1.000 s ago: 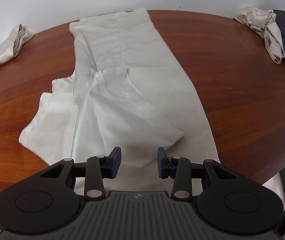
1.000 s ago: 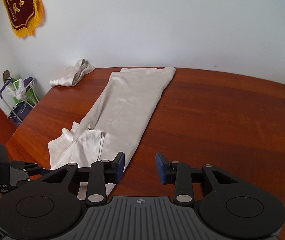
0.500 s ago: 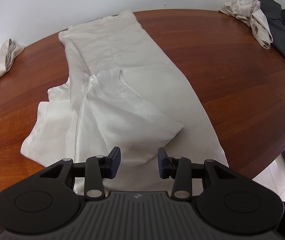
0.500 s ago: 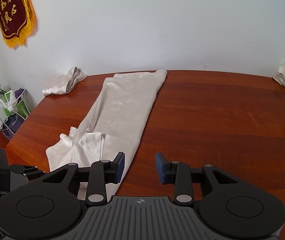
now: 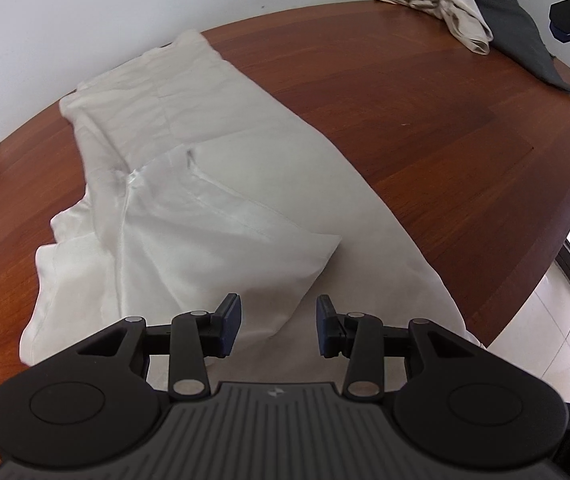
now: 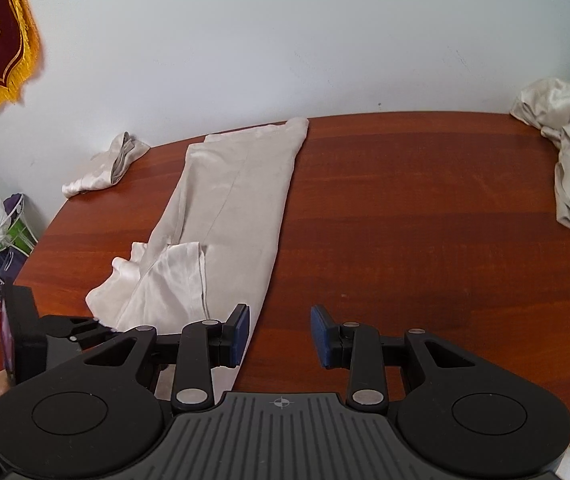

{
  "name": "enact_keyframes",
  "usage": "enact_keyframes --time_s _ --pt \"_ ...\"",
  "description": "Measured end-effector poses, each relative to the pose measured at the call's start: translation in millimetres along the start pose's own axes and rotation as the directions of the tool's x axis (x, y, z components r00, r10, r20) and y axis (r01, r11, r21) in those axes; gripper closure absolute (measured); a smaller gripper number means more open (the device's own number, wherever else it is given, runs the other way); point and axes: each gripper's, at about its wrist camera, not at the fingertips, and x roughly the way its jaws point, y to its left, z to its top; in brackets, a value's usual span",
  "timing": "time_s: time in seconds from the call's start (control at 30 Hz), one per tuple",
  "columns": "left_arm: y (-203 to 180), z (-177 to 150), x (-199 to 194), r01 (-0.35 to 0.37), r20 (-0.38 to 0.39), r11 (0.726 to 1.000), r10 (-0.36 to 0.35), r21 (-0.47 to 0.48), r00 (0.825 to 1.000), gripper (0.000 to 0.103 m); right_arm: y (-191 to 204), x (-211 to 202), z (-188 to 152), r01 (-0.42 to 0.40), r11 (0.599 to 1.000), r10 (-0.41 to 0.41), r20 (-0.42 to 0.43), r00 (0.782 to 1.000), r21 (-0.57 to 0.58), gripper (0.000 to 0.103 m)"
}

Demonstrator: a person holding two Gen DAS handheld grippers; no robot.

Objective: Fold clothes

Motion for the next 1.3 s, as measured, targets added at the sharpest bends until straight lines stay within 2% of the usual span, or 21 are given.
enact_keyframes --time_s 0.33,0.4,0.47,0.53,0.7,0.8,0.9,1.1,1.2,1.3 --pt "-12.2 17.8 25.9 0.044 0.035 0.997 -0.046 0.068 0.998 0.059 11.7 -10.7 -17.7 0.068 0.996 -0.069 0.008 0.998 0.058 0.066" --pt "-12.1 20.6 30.4 0.05 0.038 0.996 -0.053 0.075 0.998 0.073 10.8 -12.8 -19.5 0.08 0.994 -0.081 0.009 0.997 0.068 0.066" --pt "-10.8 21.9 32.3 0.047 0.047 0.996 -0.051 0.076 0.998 0.101 9.8 -14.9 -21.3 0.092 0.993 -0.093 0.009 0.996 0.077 0.066" --pt "-7.3 22.0 29.2 0.058 0.078 0.997 -0.062 0.058 0.995 0.101 8.9 -17.0 -23.1 0.103 0.991 -0.105 0.01 0.994 0.086 0.066" --pt "11.8 23.5 11.6 -0.02 0.153 0.998 0.028 -0.054 0.988 0.101 5.0 -17.8 -25.4 0.122 0.987 -0.123 0.004 0.992 0.102 0.066" --pt "34.8 20.9 -4.4 -0.094 0.184 0.982 0.124 -0.163 0.975 0.101 4.4 -14.3 -23.0 0.119 0.988 -0.119 -0.002 0.993 0.098 0.066" --pt "66.4 13.4 -21.7 -0.178 0.18 0.937 0.239 -0.302 0.954 0.101 6.3 -7.5 -18.7 0.11 0.99 -0.109 -0.01 0.994 0.084 0.066" --pt "122.4 -14.6 -49.8 -0.343 0.089 0.798 0.439 -0.495 0.894 0.101 17.7 10.7 -8.7 0.08 0.996 -0.079 -0.032 0.996 0.044 0.066" --pt "143.9 -30.3 -56.1 -0.404 0.015 0.731 0.492 -0.55 0.87 0.101 25.3 20.6 -3.3 0.064 0.998 -0.063 -0.044 0.997 0.022 0.066" --pt "159.3 -45.7 -53.4 -0.464 -0.082 0.675 0.516 -0.573 0.853 0.101 32.9 30.5 2.2 0.046 0.999 -0.046 -0.057 0.997 0.0 0.066"
